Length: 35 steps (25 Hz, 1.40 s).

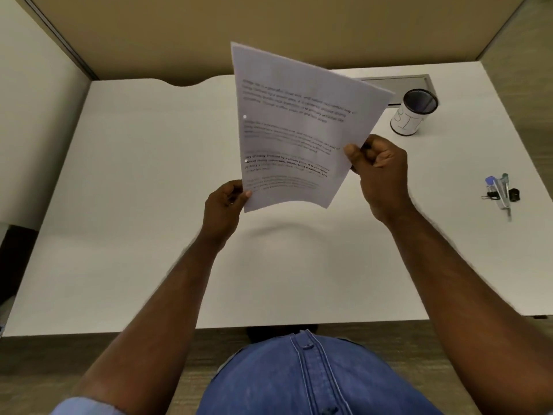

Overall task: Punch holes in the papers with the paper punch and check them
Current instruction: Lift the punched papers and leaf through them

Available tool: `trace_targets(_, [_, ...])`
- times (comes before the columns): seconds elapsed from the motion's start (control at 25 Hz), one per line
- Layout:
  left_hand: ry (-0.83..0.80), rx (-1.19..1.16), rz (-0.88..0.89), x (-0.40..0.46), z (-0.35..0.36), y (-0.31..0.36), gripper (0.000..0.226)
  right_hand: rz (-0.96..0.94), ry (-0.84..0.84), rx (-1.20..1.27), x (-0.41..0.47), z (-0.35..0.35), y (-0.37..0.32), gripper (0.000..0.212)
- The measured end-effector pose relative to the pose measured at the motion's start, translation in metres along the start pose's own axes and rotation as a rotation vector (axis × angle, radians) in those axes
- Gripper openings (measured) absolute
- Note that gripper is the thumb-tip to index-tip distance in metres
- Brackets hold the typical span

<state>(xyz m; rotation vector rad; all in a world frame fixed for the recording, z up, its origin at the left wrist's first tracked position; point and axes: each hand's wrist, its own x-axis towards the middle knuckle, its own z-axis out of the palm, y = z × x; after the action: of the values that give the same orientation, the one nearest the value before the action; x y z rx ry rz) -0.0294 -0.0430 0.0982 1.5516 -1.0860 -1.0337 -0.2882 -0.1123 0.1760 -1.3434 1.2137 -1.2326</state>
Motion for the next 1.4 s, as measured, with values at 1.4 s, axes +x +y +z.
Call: trace_targets(1.4, [0.031,-0.330,0.122,-0.015,-0.010,0.011,0.020,0.170,0.018,-0.165,-0.048,0.053,0.032,0.061])
